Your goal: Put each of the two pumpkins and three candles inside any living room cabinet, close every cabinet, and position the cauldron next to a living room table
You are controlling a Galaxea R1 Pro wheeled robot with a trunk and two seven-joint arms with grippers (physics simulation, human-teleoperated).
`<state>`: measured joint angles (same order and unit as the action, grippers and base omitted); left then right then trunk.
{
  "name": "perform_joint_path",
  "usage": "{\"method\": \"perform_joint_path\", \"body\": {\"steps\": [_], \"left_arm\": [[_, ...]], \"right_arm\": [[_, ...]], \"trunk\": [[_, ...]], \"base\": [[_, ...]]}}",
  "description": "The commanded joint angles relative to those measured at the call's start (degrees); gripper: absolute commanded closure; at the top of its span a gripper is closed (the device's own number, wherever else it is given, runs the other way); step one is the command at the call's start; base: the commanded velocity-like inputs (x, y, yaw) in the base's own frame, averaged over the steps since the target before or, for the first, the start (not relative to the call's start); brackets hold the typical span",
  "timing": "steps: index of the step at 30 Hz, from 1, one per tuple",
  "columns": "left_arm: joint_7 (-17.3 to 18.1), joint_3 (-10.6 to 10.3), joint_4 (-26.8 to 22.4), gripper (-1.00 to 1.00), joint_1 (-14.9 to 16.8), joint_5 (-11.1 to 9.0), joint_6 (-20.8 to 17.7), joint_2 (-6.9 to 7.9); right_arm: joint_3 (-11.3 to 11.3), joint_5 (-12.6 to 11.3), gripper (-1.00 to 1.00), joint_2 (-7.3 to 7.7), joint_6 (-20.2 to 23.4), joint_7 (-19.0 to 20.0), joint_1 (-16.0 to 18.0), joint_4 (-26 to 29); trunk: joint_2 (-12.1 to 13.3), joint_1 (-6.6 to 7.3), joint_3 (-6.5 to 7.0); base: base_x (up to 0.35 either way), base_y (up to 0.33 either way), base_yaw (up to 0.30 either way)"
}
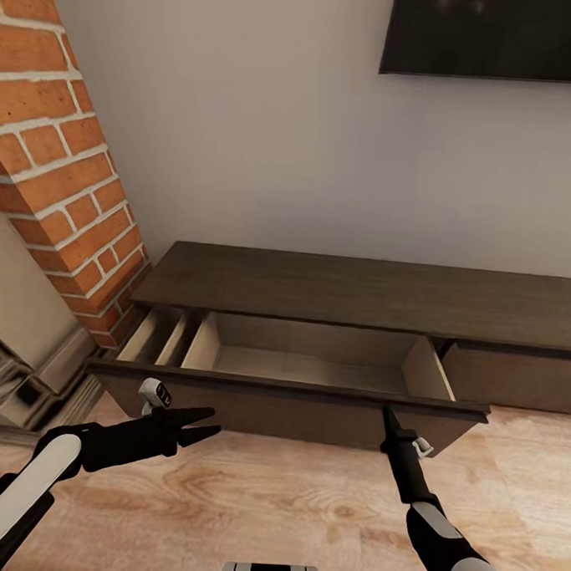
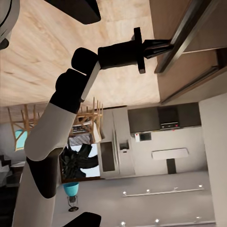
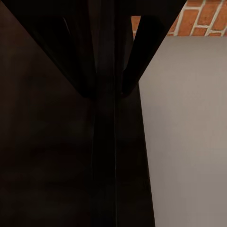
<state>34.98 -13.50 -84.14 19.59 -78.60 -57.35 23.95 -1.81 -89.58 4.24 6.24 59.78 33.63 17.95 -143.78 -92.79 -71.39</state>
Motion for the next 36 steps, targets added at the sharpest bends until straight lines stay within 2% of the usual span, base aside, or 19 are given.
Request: {"method": "perform_joint_path", "body": {"steps": [1,36], "left_arm": [[0.2,0.0,0.0,-1.0,0.0,0.0,-0.1,0.05],[0.2,0.0,0.0,-1.0,0.0,0.0,-0.1,0.05]], "right_arm": [[1.9,-1.4,1.0,0.07,0.9,0.6,0.1,0.1],[1.9,-1.4,1.0,0.07,0.9,0.6,0.0,0.1]], "trunk": [[0.0,0.03,-0.04],[0.0,0.03,-0.04]], "base": [[-0.072,0.0,0.0],[-0.067,0.0,0.0]]}}
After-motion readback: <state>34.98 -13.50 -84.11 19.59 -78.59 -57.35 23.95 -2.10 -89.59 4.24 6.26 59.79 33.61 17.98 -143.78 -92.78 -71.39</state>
